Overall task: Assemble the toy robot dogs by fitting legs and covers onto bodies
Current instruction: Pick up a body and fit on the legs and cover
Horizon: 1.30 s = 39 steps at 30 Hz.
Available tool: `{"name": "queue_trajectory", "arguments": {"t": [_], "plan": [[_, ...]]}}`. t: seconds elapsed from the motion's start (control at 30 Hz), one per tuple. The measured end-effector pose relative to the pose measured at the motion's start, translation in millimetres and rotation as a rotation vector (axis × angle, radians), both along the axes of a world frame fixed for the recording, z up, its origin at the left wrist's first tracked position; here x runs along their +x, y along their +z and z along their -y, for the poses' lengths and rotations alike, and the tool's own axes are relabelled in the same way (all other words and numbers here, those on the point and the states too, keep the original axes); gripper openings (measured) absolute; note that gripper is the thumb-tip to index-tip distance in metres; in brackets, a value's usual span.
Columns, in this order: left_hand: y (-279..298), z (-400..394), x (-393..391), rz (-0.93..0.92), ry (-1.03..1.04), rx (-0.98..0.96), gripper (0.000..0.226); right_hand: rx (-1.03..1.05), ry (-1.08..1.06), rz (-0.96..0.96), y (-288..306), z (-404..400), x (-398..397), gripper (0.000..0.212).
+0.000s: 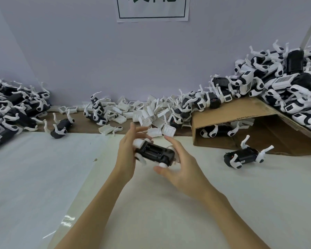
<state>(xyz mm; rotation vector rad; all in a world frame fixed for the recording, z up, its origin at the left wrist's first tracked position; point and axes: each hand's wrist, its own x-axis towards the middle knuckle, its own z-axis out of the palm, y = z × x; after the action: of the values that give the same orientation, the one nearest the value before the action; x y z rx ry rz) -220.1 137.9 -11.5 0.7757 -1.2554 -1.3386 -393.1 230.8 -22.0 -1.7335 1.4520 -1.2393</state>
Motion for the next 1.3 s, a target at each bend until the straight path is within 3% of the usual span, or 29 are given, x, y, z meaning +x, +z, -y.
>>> {"name": "queue_trajectory", "arguments": {"t": [0.1, 0.2, 0.33, 0.57, 0.63, 0.73, 0.83, 0.9, 0.97, 1.03, 1.13, 1.3], "plan": [[0, -3, -1, -0.169, 0.220, 0.088, 0.070, -0.056, 0.029, -0.138, -9, -1, 19, 0.091], [6, -2, 6, -0.304, 0.219, 0.155, 0.074, -0.086, 0.017, -0.258, -12, 2, 26, 0.087], [13, -5, 5, -0.242, 0.205, 0.057, 0.076, -0.113, -0.011, -0.352, -16, 2, 27, 0.063], [19, -20, -10, -0.176, 0.219, -0.123, 0.067, -0.144, -0.068, -0.378, -18, 4, 14, 0.064], [17, -29, -16, -0.100, 0.238, -0.264, 0.055, -0.115, -0.098, -0.391, -20, 4, 19, 0.060], [11, -46, -28, 0.050, 0.166, -0.560, 0.034, -0.206, -0.074, -0.239, -19, 6, 21, 0.044], [17, -50, -30, 0.171, 0.260, -0.793, 0.031, -0.247, -0.052, -0.089, -14, 9, 12, 0.051], [21, -40, -21, 0.423, 0.371, -1.025, 0.035, -0.279, -0.026, -0.058, -11, 11, 5, 0.056], [21, -29, -11, 0.675, 0.327, -1.172, 0.040, -0.300, -0.019, -0.036, -11, 11, 3, 0.057], [19, -22, -4, 0.790, 0.261, -1.165, 0.047, -0.294, -0.037, -0.045, -11, 12, 3, 0.052], [18, -19, -1, 0.750, 0.276, -1.013, 0.047, -0.272, -0.111, -0.082, -11, 11, 4, 0.047], [15, -23, -5, 0.431, 0.176, -0.637, 0.049, -0.288, -0.255, -0.174, -10, 8, 1, 0.051]]}}
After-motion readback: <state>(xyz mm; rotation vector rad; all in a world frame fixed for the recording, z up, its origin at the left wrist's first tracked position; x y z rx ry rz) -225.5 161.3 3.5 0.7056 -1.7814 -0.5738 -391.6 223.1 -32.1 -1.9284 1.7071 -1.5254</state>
